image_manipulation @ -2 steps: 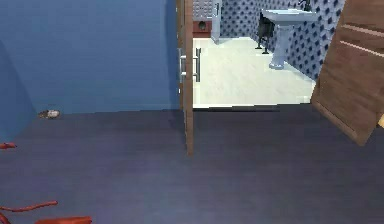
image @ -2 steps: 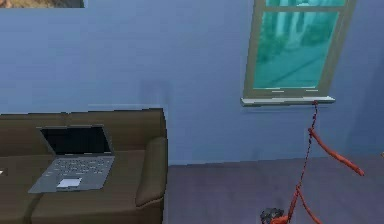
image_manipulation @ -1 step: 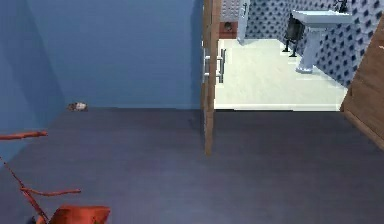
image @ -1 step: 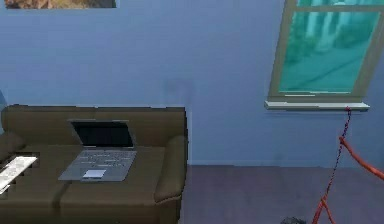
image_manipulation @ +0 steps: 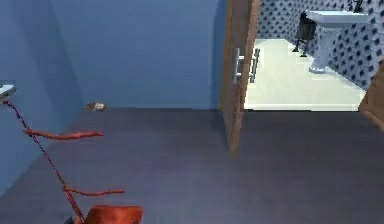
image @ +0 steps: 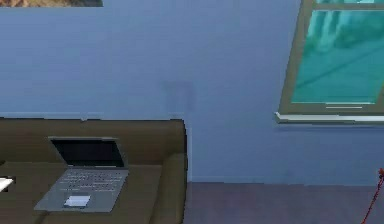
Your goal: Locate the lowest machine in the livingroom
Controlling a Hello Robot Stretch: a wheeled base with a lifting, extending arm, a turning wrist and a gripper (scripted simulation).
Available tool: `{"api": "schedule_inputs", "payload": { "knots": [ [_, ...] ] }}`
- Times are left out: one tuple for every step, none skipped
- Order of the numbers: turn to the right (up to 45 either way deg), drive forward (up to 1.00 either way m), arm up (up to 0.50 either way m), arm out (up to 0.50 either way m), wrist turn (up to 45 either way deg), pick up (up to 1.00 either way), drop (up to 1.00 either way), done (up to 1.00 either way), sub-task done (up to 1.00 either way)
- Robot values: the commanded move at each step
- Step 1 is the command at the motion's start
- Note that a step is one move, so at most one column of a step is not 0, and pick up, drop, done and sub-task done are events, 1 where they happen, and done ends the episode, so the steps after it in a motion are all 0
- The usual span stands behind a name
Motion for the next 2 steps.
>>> {"api": "schedule_inputs", "payload": {
  "knots": [
    [-33.0, 0.00, 0.00, 0.00, 0.0, 0.00, 0.00, 0.00, 0.00],
    [0.0, 0.00, 0.00, 0.00, 0.0, 0.00, 0.00, 1.00, 0.00]
  ]
}}
